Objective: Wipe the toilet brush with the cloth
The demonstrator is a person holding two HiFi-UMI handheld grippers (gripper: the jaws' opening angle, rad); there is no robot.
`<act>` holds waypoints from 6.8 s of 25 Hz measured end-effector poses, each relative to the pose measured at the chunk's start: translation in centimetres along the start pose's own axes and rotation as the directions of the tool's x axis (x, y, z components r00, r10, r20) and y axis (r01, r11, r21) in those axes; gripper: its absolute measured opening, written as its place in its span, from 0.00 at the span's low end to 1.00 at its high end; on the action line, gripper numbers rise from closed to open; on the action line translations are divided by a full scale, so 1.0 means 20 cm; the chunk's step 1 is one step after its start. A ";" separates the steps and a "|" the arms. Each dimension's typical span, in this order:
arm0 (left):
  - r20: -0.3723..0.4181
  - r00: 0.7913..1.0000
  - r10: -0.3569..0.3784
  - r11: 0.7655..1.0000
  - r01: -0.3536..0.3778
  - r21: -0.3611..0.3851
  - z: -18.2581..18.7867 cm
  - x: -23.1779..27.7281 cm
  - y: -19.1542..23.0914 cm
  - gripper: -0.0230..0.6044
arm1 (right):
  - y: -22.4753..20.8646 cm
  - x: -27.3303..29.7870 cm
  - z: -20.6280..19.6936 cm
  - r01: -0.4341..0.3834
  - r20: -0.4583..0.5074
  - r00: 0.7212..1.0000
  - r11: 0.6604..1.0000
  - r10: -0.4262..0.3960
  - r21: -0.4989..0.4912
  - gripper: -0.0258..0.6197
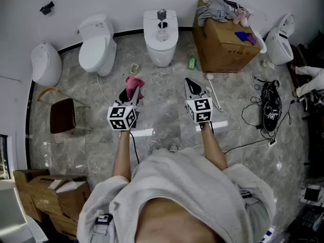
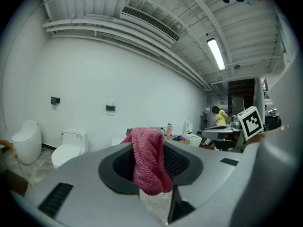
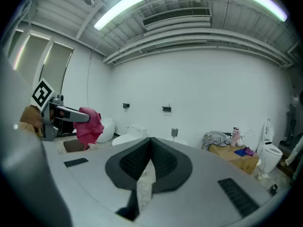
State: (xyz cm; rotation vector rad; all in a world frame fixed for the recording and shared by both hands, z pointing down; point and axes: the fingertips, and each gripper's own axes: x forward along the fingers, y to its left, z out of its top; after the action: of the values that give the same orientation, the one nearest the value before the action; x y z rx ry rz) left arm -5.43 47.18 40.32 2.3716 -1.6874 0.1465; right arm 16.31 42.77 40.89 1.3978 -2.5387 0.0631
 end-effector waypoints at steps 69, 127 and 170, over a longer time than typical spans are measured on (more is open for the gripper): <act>-0.077 0.981 -0.176 0.983 0.171 -0.070 0.16 1.38 0.96 0.26 | -0.25 1.59 0.20 0.068 -0.083 0.994 0.997 -0.071 -0.033 0.09; -0.327 0.926 -0.190 0.981 0.165 -0.103 0.05 3.18 1.35 0.26 | -1.14 3.42 -0.06 -0.120 -0.264 0.953 0.986 0.148 0.117 0.09; -0.376 0.869 -0.321 0.943 0.332 -0.037 -0.16 3.49 1.15 0.26 | -1.13 3.43 -0.14 -0.123 -0.238 0.957 0.973 0.168 0.194 0.09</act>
State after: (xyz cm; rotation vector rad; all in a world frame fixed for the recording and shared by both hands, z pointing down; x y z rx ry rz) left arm -3.60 -23.41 61.11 2.4120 -1.0998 0.5336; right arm 0.58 -25.80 57.76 1.1700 -2.4628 0.4752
